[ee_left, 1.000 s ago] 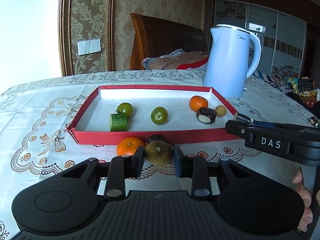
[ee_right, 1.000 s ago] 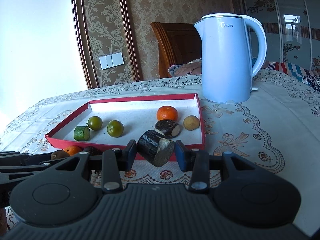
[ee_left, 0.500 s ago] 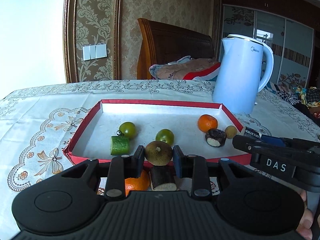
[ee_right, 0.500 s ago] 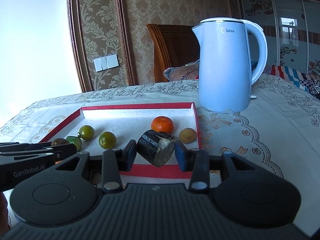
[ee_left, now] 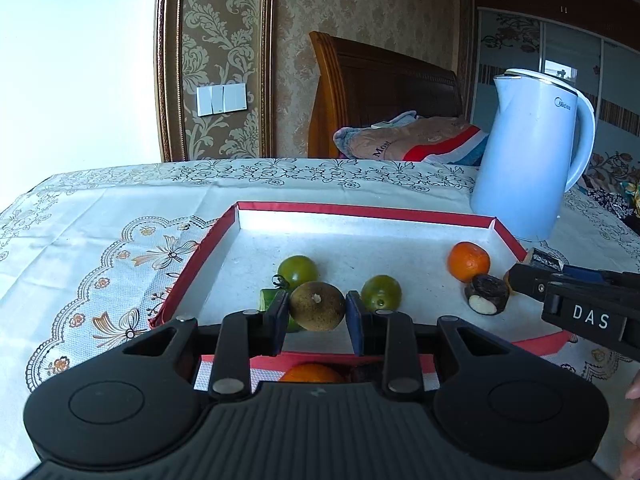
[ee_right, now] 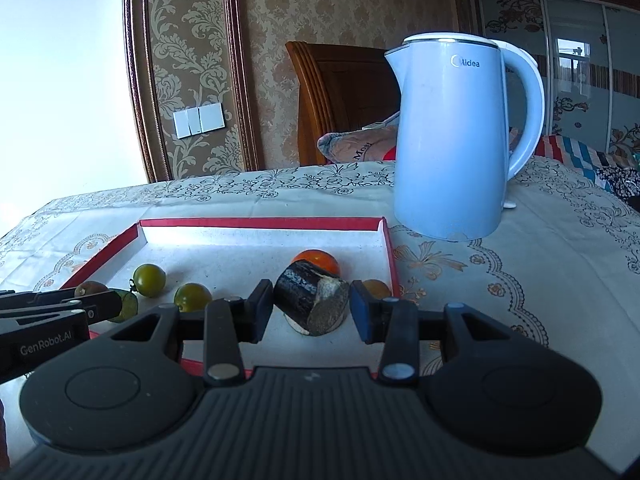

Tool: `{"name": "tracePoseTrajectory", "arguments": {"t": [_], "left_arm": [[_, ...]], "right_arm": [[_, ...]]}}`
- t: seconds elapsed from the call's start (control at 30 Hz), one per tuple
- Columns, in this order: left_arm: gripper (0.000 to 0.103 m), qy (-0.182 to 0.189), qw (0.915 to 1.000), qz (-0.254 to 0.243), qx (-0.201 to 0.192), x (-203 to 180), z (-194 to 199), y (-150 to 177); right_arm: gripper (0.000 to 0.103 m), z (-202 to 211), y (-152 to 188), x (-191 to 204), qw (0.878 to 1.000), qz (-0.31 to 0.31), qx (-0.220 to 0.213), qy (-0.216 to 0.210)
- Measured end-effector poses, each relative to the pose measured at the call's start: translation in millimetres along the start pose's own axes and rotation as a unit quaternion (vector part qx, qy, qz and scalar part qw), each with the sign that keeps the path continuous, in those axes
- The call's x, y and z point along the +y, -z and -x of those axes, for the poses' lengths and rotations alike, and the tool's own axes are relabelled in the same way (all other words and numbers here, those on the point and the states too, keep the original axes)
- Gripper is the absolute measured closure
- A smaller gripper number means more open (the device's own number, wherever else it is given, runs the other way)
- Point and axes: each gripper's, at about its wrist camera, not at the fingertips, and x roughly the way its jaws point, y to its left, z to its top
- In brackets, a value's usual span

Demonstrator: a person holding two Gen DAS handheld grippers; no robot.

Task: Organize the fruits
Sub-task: 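Carry the brown fruit and dark chunk over the red tray with both tools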

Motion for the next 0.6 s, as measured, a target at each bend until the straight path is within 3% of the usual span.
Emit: {"name": "tracePoseTrajectory", "arguments": {"t": [0.6], "left_arm": [[0.073, -0.031, 0.9994, -0.014, 0.003, -4.5, -29.9, -13.0]], "right_arm": [[0.064, -23.5, -11.0, 3.4, 1.0, 0.003, 0.004, 0.007]]}}
